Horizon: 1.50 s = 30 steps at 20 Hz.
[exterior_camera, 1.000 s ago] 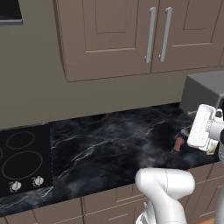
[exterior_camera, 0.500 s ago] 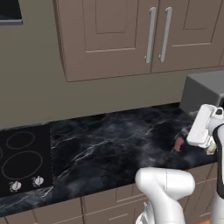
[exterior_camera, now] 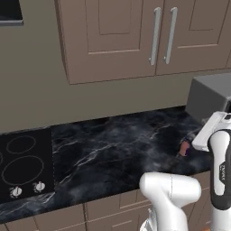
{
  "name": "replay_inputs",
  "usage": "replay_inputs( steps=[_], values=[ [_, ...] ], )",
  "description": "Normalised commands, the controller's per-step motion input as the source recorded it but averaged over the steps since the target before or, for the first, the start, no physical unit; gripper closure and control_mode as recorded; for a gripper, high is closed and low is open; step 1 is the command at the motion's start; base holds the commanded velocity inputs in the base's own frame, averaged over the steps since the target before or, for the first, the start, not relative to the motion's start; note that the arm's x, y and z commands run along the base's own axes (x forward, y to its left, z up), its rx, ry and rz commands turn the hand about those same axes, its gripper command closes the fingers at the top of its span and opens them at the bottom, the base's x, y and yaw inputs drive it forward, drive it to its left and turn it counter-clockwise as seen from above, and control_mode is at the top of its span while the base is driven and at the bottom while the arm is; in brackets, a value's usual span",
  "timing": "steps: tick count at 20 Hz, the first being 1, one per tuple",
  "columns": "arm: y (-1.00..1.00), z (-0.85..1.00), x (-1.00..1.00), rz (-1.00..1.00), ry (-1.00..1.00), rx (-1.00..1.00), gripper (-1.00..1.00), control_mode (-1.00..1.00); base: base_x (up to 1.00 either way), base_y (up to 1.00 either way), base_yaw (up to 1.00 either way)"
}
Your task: Move the drinks to the dining counter.
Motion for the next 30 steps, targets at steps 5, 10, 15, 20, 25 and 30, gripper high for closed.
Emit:
replay_inputs(
  steps=[5,10,15,20,25,30],
  values=[
    [-0.17,-0.31,0.0,-0.01,0.0,0.0,-1.0,-1.0,0.0,0.0,0.0],
    [-0.12,-0.18,0.0,0.0,0.0,0.0,-1.0,-1.0,0.0,0.0,0.0],
    [-0.23,-0.13,0.0,0.0,0.0,0.0,-1.0,-1.0,0.0,0.0,0.0],
    [-0.21,-0.19,0.04,0.0,0.01,0.0,-1.0,-1.0,0.0,0.0,0.0],
    [-0.15,-0.29,0.17,0.0,0.07,0.0,-1.0,-1.0,0.0,0.0,0.0],
    [-0.07,-0.32,0.3,0.0,0.09,0.0,-1.0,-1.0,0.0,0.0,0.0]
  ],
)
